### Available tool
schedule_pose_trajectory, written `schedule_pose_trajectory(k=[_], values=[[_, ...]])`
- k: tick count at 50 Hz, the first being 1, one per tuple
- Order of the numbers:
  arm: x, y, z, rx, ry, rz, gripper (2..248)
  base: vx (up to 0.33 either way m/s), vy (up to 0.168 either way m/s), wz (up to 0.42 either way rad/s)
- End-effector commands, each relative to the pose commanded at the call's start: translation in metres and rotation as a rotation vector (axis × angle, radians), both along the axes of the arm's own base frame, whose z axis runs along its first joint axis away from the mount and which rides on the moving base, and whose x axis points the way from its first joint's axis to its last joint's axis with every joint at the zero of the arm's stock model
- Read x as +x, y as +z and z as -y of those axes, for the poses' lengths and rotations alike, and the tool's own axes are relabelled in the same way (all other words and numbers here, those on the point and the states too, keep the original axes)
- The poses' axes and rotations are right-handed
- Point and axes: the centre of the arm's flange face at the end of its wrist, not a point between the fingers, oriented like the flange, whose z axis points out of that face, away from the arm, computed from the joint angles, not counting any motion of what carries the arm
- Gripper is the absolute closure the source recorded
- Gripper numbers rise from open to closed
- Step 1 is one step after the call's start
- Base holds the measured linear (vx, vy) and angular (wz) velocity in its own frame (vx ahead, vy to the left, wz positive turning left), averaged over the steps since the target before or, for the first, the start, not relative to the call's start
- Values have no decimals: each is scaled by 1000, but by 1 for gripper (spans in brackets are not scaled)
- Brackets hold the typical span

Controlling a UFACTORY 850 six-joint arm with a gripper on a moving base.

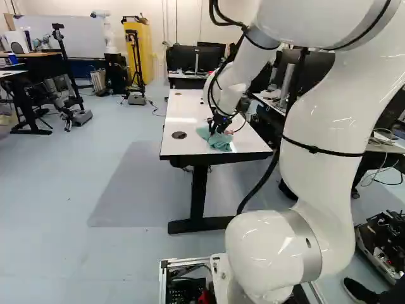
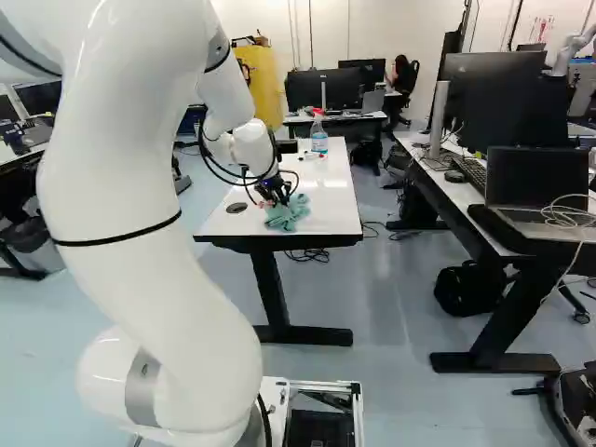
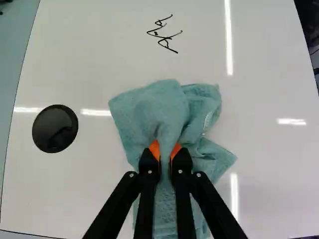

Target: Clean the table with the green towel

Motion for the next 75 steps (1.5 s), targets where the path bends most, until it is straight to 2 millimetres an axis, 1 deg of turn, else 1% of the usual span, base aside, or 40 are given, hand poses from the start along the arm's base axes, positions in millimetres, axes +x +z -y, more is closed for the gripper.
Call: schedule_pose_trajectory(k=[13,26,32,46,56,75], values=[[-3,0,-22,0,43,-1,207,0,0,0],[-21,0,-39,0,80,-7,207,0,0,0],[-32,0,-43,-1,91,-10,207,0,0,0],[-60,0,-42,-1,94,-18,207,0,0,0],[-77,0,-35,-1,82,-21,207,0,0,0],[-80,0,-4,0,13,-22,207,0,0,0]])
